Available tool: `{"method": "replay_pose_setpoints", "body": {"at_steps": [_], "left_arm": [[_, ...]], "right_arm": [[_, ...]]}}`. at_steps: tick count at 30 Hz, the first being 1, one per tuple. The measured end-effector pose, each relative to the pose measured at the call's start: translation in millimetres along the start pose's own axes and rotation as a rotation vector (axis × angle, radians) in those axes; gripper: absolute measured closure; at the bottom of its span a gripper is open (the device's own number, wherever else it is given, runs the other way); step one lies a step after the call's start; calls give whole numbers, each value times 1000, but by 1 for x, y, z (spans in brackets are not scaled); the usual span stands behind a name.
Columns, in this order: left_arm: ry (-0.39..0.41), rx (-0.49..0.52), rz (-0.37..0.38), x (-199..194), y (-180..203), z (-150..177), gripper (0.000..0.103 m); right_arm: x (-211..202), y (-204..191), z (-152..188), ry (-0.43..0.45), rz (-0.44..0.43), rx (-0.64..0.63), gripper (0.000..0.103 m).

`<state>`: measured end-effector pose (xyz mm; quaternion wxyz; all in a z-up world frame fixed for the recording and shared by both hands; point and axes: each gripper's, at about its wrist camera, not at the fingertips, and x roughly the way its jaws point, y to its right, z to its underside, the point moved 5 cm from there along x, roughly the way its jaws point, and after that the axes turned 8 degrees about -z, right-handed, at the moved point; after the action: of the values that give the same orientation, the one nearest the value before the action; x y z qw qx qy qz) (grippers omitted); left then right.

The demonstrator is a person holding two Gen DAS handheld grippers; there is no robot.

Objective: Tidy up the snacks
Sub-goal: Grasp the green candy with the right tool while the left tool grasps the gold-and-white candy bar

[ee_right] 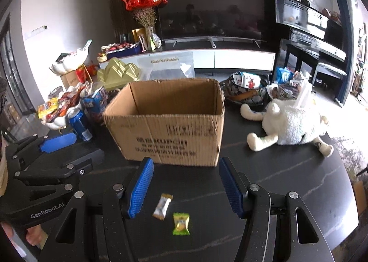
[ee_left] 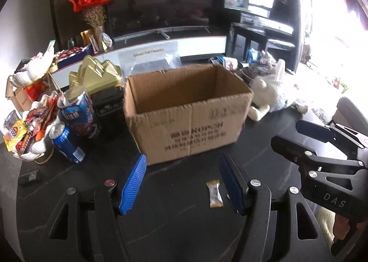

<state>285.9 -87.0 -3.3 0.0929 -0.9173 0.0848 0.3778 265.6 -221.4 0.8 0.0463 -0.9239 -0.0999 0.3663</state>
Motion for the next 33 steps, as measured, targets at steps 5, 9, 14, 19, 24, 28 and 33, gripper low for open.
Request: {"method": "replay_pose_setpoints", "body": {"at_steps": [5, 9, 14, 19, 24, 28, 33], "left_arm": [[-11, 26, 28, 4, 9, 18, 39], [-21, 43, 49, 11, 15, 33, 39], [-48, 60, 74, 25, 23, 53, 39], [-79, 84, 88, 38, 29, 71, 42], [-98, 103, 105, 51, 32, 84, 46], [-111, 108, 125, 60, 34, 91, 47], [-137, 112, 160, 72, 37, 99, 52]], "right_arm": [[4, 3, 25, -36, 7, 6, 43], [12, 4, 47, -77, -4, 11, 43], [24, 6, 71, -126, -25, 26, 43], [34, 6, 87, -147, -32, 26, 43], [47, 7, 102, -170, -50, 37, 46], [58, 9, 112, -187, -59, 47, 49], [69, 9, 119, -201, -76, 52, 52]]}}
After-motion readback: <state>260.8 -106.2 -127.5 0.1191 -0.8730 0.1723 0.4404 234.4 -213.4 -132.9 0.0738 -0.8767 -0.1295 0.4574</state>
